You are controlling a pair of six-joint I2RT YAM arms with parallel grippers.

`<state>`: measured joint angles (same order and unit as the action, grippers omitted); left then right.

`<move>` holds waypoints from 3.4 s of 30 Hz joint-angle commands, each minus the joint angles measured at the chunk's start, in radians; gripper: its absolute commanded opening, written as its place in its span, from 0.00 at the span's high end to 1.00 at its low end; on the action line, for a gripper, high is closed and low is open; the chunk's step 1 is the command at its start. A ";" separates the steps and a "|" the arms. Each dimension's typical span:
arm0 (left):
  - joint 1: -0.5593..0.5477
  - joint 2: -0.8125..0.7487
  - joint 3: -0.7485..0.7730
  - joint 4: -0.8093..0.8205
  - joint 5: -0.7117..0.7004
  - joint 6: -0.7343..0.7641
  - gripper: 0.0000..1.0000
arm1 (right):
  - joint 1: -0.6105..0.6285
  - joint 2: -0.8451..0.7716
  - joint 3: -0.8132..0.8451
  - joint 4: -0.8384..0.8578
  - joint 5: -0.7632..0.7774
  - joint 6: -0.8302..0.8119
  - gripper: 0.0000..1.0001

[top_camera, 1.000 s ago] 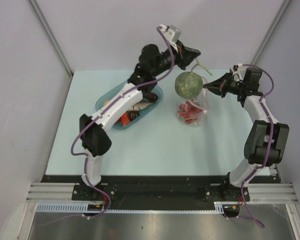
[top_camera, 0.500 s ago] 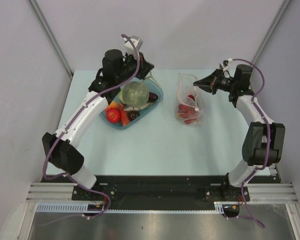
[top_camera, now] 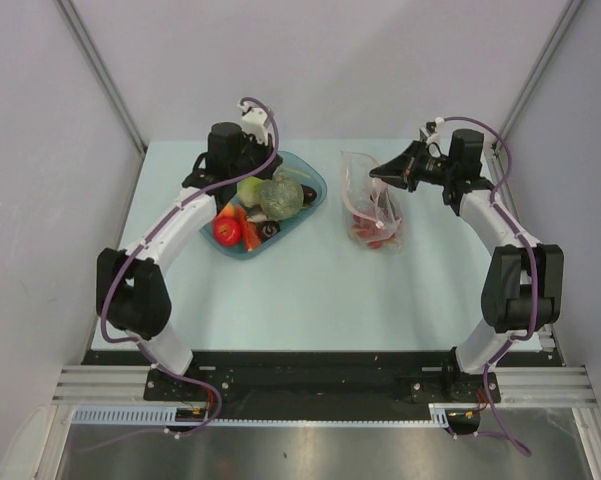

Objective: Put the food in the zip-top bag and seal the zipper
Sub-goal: Place the fake fruit in the bin, then open the zipper of the food storage bag at the center of the board.

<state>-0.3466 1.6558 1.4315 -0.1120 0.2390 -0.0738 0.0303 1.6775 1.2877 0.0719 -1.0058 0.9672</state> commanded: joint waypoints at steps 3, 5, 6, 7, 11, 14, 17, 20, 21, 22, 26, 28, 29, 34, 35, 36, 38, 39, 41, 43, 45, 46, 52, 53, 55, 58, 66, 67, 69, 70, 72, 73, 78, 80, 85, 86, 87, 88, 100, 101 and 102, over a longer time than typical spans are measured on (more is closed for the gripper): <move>0.000 0.050 0.038 -0.004 -0.006 0.060 0.96 | 0.010 0.001 0.065 -0.007 0.013 -0.041 1.00; 0.001 0.068 0.059 -0.064 0.057 0.048 0.59 | 0.013 -0.001 0.068 0.002 0.015 -0.039 1.00; 0.004 0.062 0.067 -0.071 0.095 0.033 0.49 | 0.014 0.004 0.071 0.006 0.016 -0.038 1.00; 0.008 0.024 0.057 -0.055 0.133 0.008 0.42 | 0.016 0.004 0.074 0.006 0.015 -0.038 1.00; -0.025 -0.069 -0.017 0.066 0.239 -0.157 0.20 | 0.025 0.014 0.078 0.031 0.018 -0.025 1.00; -0.087 -0.059 0.017 0.005 0.269 -0.234 0.20 | 0.033 0.019 0.076 0.052 0.015 -0.013 1.00; -0.133 -0.025 0.040 -0.015 0.289 -0.337 0.21 | 0.037 0.022 0.071 0.066 0.010 -0.001 1.00; -0.167 0.036 0.079 -0.041 0.290 -0.415 0.21 | 0.039 0.025 0.065 0.068 0.010 0.002 1.00; -0.175 0.065 0.105 -0.051 0.295 -0.431 0.22 | 0.039 0.025 0.065 0.068 0.010 0.001 1.00; -0.189 0.074 0.116 -0.058 0.298 -0.455 0.22 | 0.039 0.024 0.065 0.069 0.010 0.002 1.00; -0.229 0.117 0.193 -0.142 0.254 -0.462 0.28 | 0.039 0.021 0.065 0.088 0.004 0.014 1.00; -0.241 0.137 0.217 -0.182 0.224 -0.460 0.32 | 0.037 0.016 0.070 0.089 0.001 0.016 1.00; -0.242 0.142 0.236 -0.211 0.208 -0.457 0.36 | 0.033 0.013 0.071 0.091 -0.002 0.015 1.00; -0.241 0.137 0.256 -0.291 0.143 -0.387 0.69 | 0.000 -0.009 0.085 0.022 -0.001 -0.048 1.00; -0.236 0.137 0.260 -0.325 0.140 -0.373 0.81 | -0.007 -0.016 0.093 -0.041 0.001 -0.073 1.00; -0.221 0.136 0.262 -0.342 0.132 -0.359 0.88 | -0.023 -0.021 0.104 -0.066 0.001 -0.128 1.00; -0.203 0.128 0.264 -0.394 0.117 -0.301 1.00 | -0.055 -0.038 0.127 -0.217 0.024 -0.204 1.00; -0.181 0.128 0.270 -0.416 0.091 -0.255 1.00 | -0.067 -0.042 0.152 -0.263 0.032 -0.255 1.00; -0.161 0.134 0.297 -0.480 0.051 -0.201 1.00 | -0.096 -0.055 0.177 -0.410 0.075 -0.402 1.00; -0.140 0.137 0.313 -0.517 0.000 -0.133 1.00 | -0.113 -0.068 0.212 -0.527 0.111 -0.541 1.00; -0.131 0.142 0.336 -0.531 -0.026 -0.078 1.00 | -0.115 -0.076 0.246 -0.605 0.142 -0.632 1.00; -0.129 0.145 0.348 -0.543 -0.055 -0.058 1.00 | -0.115 -0.078 0.278 -0.679 0.163 -0.728 1.00; -0.130 0.136 0.391 -0.520 -0.040 0.025 1.00 | -0.099 -0.071 0.387 -0.901 0.240 -0.984 1.00; -0.130 0.133 0.388 -0.511 0.000 0.028 1.00 | -0.081 -0.073 0.387 -0.905 0.242 -0.999 1.00; -0.132 0.102 0.353 -0.431 0.112 0.002 0.80 | -0.055 -0.088 0.366 -0.885 0.253 -0.996 1.00; -0.158 0.099 0.354 -0.330 0.178 -0.107 0.38 | -0.003 -0.105 0.331 -0.816 0.260 -0.954 1.00; -0.293 0.194 0.402 -0.310 0.296 -0.300 0.22 | 0.036 -0.107 0.294 -0.683 0.248 -0.799 1.00; -0.305 0.205 0.399 -0.308 0.302 -0.311 0.22 | 0.039 -0.107 0.289 -0.673 0.248 -0.789 1.00; -0.315 0.206 0.394 -0.295 0.307 -0.325 0.22 | 0.052 -0.107 0.280 -0.655 0.253 -0.774 1.00; -0.324 0.208 0.394 -0.296 0.296 -0.322 0.22 | 0.056 -0.108 0.279 -0.653 0.251 -0.772 1.00; -0.325 0.229 0.411 -0.331 0.228 -0.302 0.26 | 0.062 -0.113 0.269 -0.644 0.239 -0.765 1.00; -0.321 0.242 0.443 -0.359 0.194 -0.285 0.30 | 0.059 -0.117 0.269 -0.643 0.237 -0.765 1.00; -0.259 0.274 0.496 -0.505 0.053 -0.183 0.85 | 0.017 -0.137 0.320 -0.809 0.253 -0.951 1.00; -0.238 0.289 0.556 -0.604 0.023 -0.063 0.96 | -0.010 -0.134 0.372 -0.950 0.292 -1.123 1.00; -0.212 0.311 0.656 -0.702 -0.052 0.136 1.00 | -0.003 -0.157 0.401 -1.150 0.390 -1.473 1.00; -0.206 0.314 0.664 -0.709 -0.059 0.147 1.00 | 0.009 -0.165 0.394 -1.190 0.423 -1.574 1.00; -0.198 0.320 0.682 -0.712 -0.063 0.152 1.00 | 0.014 -0.174 0.381 -1.204 0.435 -1.631 1.00; -0.180 0.337 0.694 -0.727 -0.063 0.152 1.00 | 0.013 -0.194 0.357 -1.206 0.447 -1.671 1.00; -0.173 0.381 0.724 -0.664 0.172 0.098 0.56 | 0.158 -0.179 0.226 -0.934 0.480 -1.439 1.00; -0.169 0.374 0.718 -0.657 0.177 0.097 0.52 | 0.158 -0.171 0.226 -0.917 0.499 -1.423 1.00; -0.148 0.346 0.693 -0.643 0.204 0.095 0.48 | 0.155 -0.167 0.229 -0.914 0.510 -1.414 1.00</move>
<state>-0.5316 2.0758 2.1529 -0.8280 0.3717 0.0082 0.1787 1.4910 1.5154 -0.9279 -0.5587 -0.5449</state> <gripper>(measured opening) 0.442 0.009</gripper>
